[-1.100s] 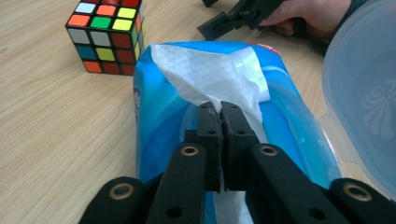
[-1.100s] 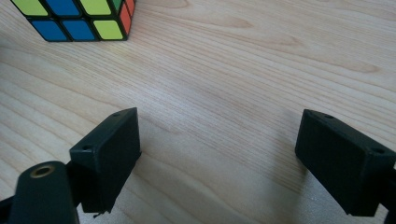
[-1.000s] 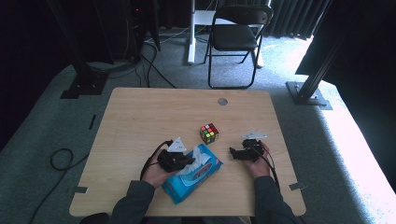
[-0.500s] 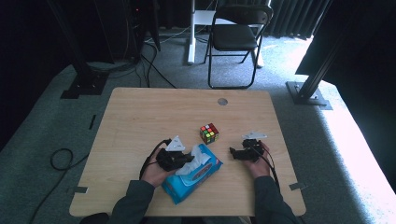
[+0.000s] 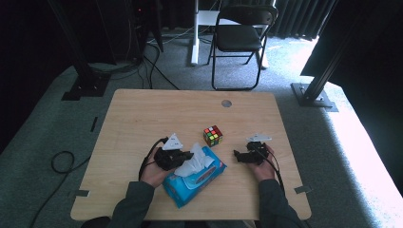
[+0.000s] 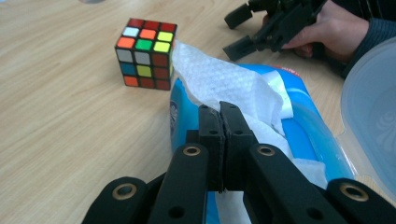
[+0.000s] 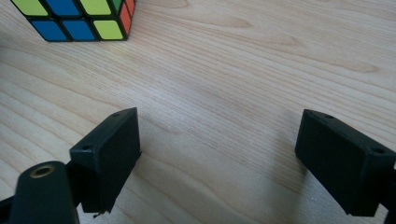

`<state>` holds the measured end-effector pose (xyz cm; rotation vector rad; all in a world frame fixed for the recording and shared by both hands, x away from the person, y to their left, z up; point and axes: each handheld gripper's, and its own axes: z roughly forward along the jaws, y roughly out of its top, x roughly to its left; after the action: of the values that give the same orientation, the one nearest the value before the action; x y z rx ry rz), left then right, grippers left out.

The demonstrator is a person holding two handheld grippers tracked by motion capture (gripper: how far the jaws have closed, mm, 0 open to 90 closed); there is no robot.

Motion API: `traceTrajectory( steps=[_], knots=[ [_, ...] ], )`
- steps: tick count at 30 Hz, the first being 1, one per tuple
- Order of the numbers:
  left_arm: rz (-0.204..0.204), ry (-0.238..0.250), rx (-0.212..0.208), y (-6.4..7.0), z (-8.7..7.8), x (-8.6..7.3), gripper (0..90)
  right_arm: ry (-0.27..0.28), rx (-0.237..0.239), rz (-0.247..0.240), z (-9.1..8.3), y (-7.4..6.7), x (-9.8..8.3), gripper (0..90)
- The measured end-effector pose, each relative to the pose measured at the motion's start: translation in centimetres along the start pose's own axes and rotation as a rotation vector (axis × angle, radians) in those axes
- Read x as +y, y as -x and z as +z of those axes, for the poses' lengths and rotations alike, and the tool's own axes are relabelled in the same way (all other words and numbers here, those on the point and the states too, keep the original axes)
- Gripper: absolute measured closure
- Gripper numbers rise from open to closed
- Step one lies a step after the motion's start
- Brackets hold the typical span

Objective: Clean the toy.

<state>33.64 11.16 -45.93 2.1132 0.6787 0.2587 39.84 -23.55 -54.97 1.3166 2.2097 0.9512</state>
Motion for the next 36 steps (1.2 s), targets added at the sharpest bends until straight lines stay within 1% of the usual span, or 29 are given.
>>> traceTrajectory(
  steps=[2, 6, 9, 12, 14, 16, 20, 30, 31, 36],
  knots=[
    [-0.006, 0.012, 0.011, -0.2, -0.3, 0.1, 89.0, 0.000, 0.000, 0.000, 0.0, 0.0, 0.0, 13.7],
    [-0.010, 0.017, 0.017, -0.4, -0.5, 0.2, 89.0, 0.000, 0.000, 0.000, 0.0, 0.0, 0.0, 13.7],
    [-0.010, 0.033, 0.032, -0.5, -1.0, 0.3, 89.0, 0.000, 0.000, 0.000, 0.0, 0.0, 0.0, 13.7],
    [-0.015, 0.040, 0.037, -0.6, -1.2, 0.4, 89.0, 0.000, 0.000, 0.000, 0.0, 0.0, 0.0, 13.7],
    [-0.023, 0.051, 0.045, -0.8, -1.4, 0.4, 89.0, 0.000, 0.000, 0.000, 0.0, 0.0, 0.0, 13.7],
    [-0.042, 0.075, 0.045, -1.1, -1.8, 0.5, 89.0, 0.000, 0.000, 0.000, 0.0, 0.0, 0.0, 13.7],
    [-0.050, 0.086, 0.061, -1.4, -2.2, 0.5, 89.0, 0.000, 0.000, 0.000, 0.0, 0.0, 0.0, 13.7],
    [-0.065, 0.103, 0.082, -1.9, -2.9, 0.6, 89.1, 0.000, 0.000, 0.000, 0.0, 0.0, 0.0, 13.7],
    [-0.069, 0.110, 0.092, -2.2, -3.2, 0.6, 89.1, 0.000, 0.000, 0.000, 0.0, 0.0, 0.0, 13.7],
    [-0.074, 0.115, 0.101, -2.7, -3.5, 0.9, 89.1, 0.000, 0.000, 0.000, 0.0, 0.0, 0.0, 13.7]
  ],
)
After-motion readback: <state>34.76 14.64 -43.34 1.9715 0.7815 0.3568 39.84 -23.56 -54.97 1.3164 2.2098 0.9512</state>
